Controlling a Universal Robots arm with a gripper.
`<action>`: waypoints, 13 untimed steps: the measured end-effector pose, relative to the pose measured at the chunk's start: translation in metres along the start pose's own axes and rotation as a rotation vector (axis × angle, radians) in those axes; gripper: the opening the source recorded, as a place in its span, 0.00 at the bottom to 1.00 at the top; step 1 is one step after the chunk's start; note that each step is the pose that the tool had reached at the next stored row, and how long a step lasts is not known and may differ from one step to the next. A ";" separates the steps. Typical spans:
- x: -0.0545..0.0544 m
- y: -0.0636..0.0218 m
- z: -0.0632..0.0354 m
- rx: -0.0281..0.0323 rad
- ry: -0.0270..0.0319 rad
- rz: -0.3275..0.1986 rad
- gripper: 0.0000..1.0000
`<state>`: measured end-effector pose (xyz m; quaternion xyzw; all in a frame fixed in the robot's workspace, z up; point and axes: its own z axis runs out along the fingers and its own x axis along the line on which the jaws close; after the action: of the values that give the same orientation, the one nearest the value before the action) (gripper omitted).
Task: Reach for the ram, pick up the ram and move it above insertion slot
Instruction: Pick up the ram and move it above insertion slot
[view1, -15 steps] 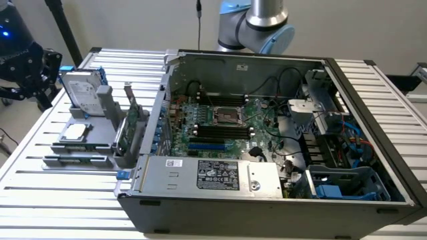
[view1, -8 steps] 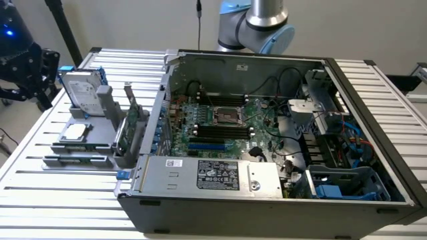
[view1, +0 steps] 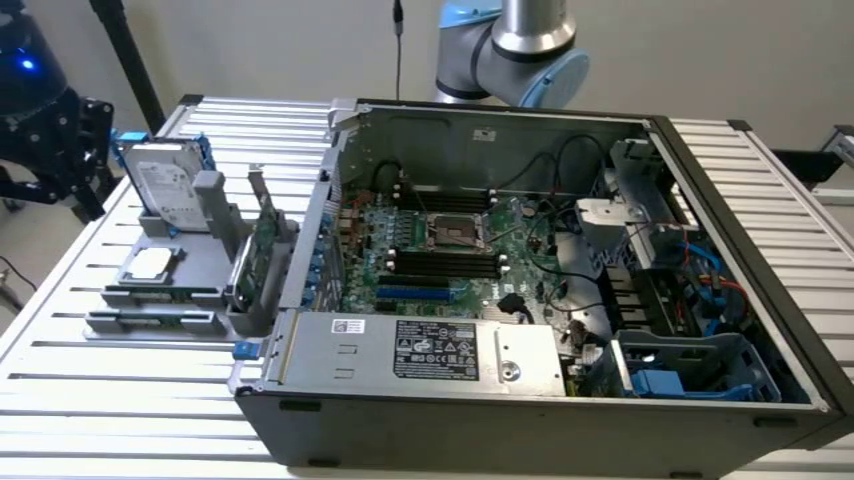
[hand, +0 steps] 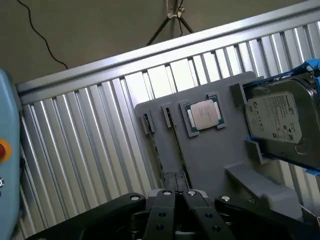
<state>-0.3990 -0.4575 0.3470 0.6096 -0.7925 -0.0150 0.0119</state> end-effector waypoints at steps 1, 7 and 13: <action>0.000 0.0000 0.0002 0.0000 0.0007 -0.018 0.11; 0.000 0.0000 0.0014 0.0013 0.0046 -0.127 0.11; -0.002 -0.0054 0.0012 0.0014 0.0052 -0.142 0.11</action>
<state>-0.3933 -0.4566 0.3455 0.6645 -0.7471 -0.0136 0.0124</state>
